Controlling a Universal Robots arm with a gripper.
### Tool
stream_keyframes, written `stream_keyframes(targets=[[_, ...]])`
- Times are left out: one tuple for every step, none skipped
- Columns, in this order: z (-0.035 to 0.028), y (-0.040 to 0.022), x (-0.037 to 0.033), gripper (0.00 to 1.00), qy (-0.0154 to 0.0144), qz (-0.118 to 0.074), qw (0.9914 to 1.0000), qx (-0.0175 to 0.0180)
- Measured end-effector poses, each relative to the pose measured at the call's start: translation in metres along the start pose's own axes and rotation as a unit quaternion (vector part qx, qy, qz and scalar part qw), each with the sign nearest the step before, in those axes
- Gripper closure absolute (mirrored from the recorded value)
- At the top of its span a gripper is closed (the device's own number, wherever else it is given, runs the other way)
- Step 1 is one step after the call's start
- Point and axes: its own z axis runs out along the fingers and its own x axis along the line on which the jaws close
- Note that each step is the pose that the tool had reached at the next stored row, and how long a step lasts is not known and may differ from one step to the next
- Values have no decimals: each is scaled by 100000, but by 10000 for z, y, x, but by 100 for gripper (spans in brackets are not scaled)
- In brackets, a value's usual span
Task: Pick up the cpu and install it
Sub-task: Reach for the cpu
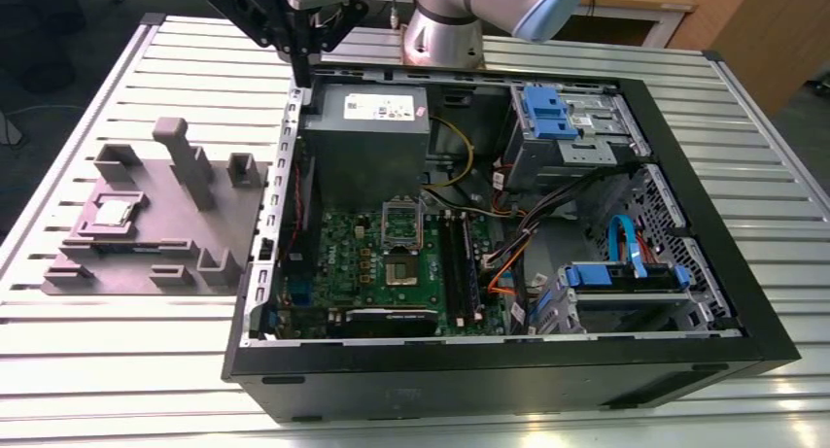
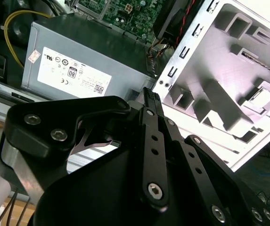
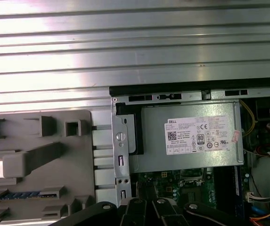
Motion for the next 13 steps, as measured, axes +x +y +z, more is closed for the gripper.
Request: stream_keyframes(targets=[[0, 0, 4, 90, 2, 0, 100000, 2], [0, -1, 8, 90, 1, 0, 100000, 1], [-1, -1, 12, 90, 0, -2, 100000, 2], [-1, -1, 16, 90, 2, -1, 100000, 1], [-1, -1, 20, 90, 3, -3, 100000, 4], [-1, -2, 23, 90, 0, -1, 100000, 0], [-1, -2, 28, 90, 3, 1, 100000, 4], [-1, -3, 31, 90, 1, -2, 100000, 3], [-1, -3, 36, 90, 2, 0, 100000, 2], [-1, -3, 40, 90, 2, 0, 100000, 2], [-1, -3, 45, 90, 2, 0, 100000, 1], [-1, -4, 49, 90, 0, -1, 100000, 2], [-2, -4, 53, 90, 0, -1, 100000, 2]])
